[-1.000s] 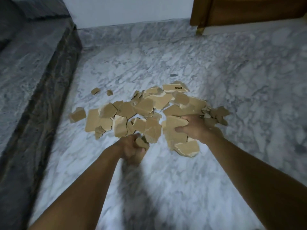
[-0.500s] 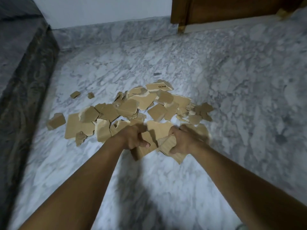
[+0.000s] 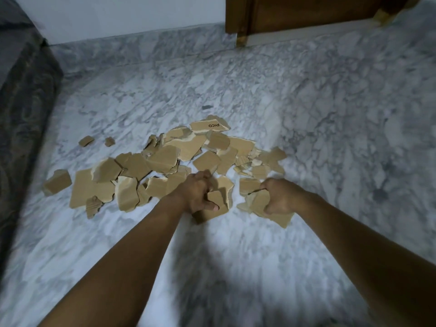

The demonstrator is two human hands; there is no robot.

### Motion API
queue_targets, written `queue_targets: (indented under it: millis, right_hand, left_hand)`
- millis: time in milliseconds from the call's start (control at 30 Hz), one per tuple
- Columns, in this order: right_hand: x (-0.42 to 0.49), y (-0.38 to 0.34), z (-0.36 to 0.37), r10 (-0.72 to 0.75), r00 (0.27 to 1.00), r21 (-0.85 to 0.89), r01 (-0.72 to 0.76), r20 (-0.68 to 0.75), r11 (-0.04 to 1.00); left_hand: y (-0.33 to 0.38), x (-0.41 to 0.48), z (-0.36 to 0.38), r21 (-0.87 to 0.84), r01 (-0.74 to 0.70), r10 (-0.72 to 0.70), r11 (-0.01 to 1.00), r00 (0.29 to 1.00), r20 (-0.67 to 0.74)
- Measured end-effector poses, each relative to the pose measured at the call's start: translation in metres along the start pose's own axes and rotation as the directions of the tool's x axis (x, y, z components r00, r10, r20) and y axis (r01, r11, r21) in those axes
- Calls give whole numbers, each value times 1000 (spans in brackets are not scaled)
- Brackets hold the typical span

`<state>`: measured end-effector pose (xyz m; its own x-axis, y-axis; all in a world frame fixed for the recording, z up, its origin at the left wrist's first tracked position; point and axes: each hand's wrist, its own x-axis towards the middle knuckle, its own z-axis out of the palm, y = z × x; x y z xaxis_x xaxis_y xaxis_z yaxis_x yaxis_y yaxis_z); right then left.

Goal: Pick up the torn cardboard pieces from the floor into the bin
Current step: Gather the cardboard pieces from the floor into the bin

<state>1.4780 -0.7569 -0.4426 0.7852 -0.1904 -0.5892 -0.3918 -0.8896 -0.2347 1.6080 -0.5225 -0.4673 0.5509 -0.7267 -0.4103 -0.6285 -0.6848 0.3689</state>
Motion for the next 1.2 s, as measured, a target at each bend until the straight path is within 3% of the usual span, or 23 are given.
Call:
queue_targets:
  millis: [100,200,300,400,500,633,767,867,1000,1100,1200]
  right_hand:
    - [-10,7,25,-5,999,-61,7,47,998]
    - [-6,15,24,4,993,77,-13,121,997]
    - [11,12,-3,10,998,262,5,-54,965]
    - [28,-5,-7,-24,981,168,57,-193,984]
    - [37,-24,10,-45,978,44,55,-205,997]
    - [39,-28,21,-30,969,40,42,-246,998]
    - [38,-27,20,58,970,-40,-70,-236,997]
    - [35,-28,16,105,974,-36,-114,-199,993]
    - [33,-32,16,59,992,77,-51,-108,996]
    - [27,-34,10,45,998,90,-42,-38,995]
    - [15,-29,-12,46,998,96,-50,35,994]
  left_hand:
    - [11,10,7,154,9,-21,988,997,73]
    - [12,1,9,228,32,-39,973,999,24]
    - [14,-13,10,326,55,-51,944,999,-18]
    - [12,-26,11,397,72,-51,915,997,-61]
    - [13,-40,9,258,110,-87,960,991,-100]
    - [13,-50,10,-69,143,-149,987,984,-98]
    - [9,-56,10,-57,139,-144,989,984,-105]
    - [3,-61,2,-230,199,-220,953,973,-68]
    - [-13,-69,-10,-518,179,-282,836,951,-127]
    - [-27,-78,-19,-529,186,-319,828,932,-171]
    - [-30,-78,-18,-390,182,-215,903,976,-44]
